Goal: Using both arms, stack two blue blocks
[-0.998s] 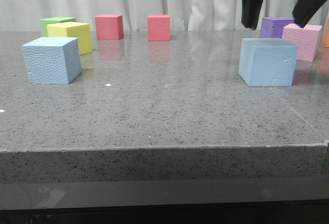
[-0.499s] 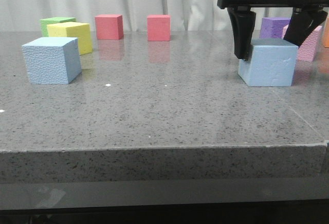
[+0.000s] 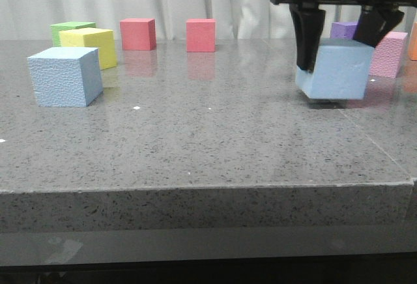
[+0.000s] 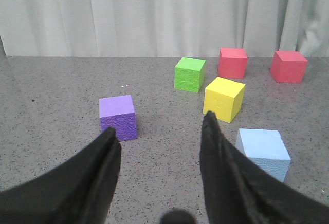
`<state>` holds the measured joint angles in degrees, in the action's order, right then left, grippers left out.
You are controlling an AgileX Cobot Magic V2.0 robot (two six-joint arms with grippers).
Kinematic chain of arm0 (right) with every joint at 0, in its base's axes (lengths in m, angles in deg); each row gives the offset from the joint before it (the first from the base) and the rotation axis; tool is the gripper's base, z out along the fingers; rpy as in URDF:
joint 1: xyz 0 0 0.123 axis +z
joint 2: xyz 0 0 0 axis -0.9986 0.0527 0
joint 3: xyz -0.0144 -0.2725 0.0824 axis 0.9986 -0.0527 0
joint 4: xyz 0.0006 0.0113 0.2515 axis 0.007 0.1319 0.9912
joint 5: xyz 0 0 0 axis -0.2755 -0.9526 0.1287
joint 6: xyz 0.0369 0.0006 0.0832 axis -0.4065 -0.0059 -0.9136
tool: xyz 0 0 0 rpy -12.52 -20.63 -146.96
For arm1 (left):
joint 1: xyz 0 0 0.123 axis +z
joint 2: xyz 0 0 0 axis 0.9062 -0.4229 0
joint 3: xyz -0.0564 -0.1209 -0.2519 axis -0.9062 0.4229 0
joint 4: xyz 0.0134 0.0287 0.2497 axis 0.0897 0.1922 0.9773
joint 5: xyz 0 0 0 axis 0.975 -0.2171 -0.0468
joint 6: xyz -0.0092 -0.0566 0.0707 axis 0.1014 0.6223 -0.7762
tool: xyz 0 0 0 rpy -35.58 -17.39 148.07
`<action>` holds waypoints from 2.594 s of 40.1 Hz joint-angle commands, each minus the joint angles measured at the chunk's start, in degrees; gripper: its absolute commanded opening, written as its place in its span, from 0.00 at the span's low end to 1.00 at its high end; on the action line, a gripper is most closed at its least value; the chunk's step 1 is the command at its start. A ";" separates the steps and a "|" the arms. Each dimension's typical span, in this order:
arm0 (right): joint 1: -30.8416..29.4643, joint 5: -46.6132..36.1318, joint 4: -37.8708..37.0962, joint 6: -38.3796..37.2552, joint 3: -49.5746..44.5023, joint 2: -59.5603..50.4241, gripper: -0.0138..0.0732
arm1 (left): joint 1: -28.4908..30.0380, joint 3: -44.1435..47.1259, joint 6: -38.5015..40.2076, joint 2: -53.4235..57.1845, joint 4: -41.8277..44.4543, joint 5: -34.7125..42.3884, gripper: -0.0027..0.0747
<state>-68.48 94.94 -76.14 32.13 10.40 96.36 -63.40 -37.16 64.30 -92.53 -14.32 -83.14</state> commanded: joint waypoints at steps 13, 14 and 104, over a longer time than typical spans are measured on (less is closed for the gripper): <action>11.58 -3.02 -4.89 -10.31 11.54 0.87 0.61 | 0.18 -1.76 -0.12 -0.83 -0.21 4.52 0.48; 12.20 -3.09 -6.47 -11.38 12.03 1.49 0.61 | 0.18 -1.76 -0.12 -0.83 -0.21 4.52 0.48; 9.85 -33.46 -2.79 16.25 -48.09 -70.13 0.84 | 0.18 -1.76 -0.12 -0.83 -0.21 4.52 0.48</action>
<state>-58.26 65.88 -77.57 47.66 -38.66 27.60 -63.40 -37.16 64.30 -92.53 -14.32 -83.14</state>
